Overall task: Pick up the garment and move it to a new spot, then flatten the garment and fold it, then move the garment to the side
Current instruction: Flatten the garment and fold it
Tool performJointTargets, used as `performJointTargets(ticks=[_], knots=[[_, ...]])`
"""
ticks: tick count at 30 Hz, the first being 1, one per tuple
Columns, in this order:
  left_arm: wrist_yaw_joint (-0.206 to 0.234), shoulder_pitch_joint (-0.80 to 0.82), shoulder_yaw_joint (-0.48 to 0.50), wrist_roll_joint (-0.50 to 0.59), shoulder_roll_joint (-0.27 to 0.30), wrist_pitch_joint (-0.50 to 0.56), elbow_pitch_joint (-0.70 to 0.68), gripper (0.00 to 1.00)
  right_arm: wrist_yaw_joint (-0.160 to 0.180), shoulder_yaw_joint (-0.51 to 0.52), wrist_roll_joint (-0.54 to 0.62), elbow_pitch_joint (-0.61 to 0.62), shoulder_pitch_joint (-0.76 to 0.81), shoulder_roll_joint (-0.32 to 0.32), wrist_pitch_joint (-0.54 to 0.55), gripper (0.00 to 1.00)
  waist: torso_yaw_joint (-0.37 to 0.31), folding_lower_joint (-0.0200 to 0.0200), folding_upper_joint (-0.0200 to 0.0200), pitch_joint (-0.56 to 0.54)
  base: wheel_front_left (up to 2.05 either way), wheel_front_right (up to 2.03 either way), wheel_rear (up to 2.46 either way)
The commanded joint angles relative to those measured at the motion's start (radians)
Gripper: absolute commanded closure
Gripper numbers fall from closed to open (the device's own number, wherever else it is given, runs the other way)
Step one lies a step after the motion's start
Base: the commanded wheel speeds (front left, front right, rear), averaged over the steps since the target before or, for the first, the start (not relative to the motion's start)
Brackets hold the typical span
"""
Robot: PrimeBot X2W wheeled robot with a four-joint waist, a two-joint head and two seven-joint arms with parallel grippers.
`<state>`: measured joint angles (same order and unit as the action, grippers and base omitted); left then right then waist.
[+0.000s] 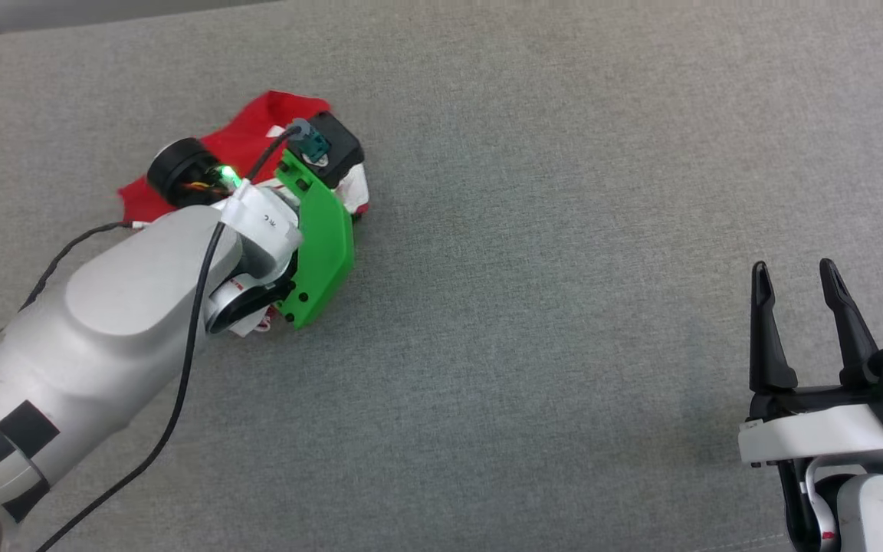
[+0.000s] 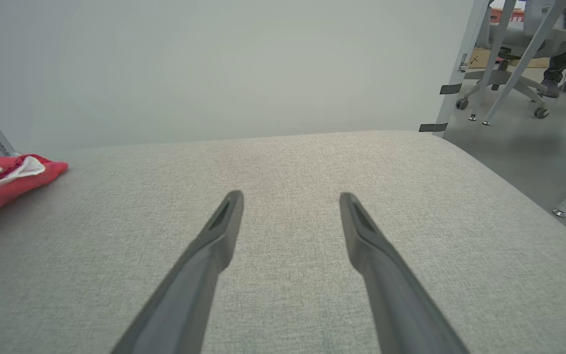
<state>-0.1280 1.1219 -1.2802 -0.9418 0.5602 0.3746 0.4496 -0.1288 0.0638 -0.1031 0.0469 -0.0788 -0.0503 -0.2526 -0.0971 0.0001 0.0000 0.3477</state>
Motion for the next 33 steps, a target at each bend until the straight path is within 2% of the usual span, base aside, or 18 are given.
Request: performJointTargets(ticks=[1, 8, 14, 18, 22, 27, 33], knots=[[-0.003, 0.033, 0.001, -0.016, 0.004, -0.026, -0.020, 1.00, -0.002, 0.000, 0.000, -0.003, 0.011, 0.000, -0.009, 0.00, 0.031, -0.0001, 0.0000, -0.041, 0.00, 0.00, 0.00], [-0.003, 0.126, 0.001, -0.007, 0.029, -0.146, -0.150, 1.00, -0.002, -0.009, -0.004, -0.009, 0.026, 0.000, -0.009, 0.00, 0.036, -0.0001, 0.0000, -0.103, 0.00, 0.00, 0.00], [-0.003, 0.179, 0.001, 0.015, -0.022, -0.184, -0.232, 1.00, -0.002, 0.001, -0.023, -0.012, 0.046, 0.000, -0.009, 0.00, 0.001, -0.0001, 0.0000, -0.124, 0.00, 0.00, 0.00], [-0.003, 0.181, 0.000, 0.055, -0.098, -0.185, -0.248, 1.00, -0.002, 0.006, -0.040, -0.013, 0.047, 0.000, -0.009, 0.00, -0.028, -0.0001, 0.0000, -0.109, 0.00, 0.00, 0.00], [-0.003, 0.129, 0.000, 0.128, -0.202, -0.163, -0.223, 1.00, -0.002, 0.006, -0.055, -0.012, 0.036, 0.000, -0.009, 0.00, -0.053, -0.0001, 0.0000, -0.078, 0.00, 0.00, 0.00], [-0.003, -0.017, 0.000, 0.217, -0.329, -0.122, -0.150, 1.00, -0.002, 0.001, -0.067, -0.012, 0.018, 0.000, -0.009, 0.00, -0.076, -0.0001, 0.0000, -0.039, 0.00, 0.00, 0.00], [-0.003, -0.223, 0.000, 0.300, -0.415, -0.048, -0.116, 1.00, -0.002, 0.004, -0.070, -0.013, -0.001, 0.000, -0.009, 0.00, -0.089, -0.0001, 0.0000, -0.011, 0.00, 0.00, 0.00]])
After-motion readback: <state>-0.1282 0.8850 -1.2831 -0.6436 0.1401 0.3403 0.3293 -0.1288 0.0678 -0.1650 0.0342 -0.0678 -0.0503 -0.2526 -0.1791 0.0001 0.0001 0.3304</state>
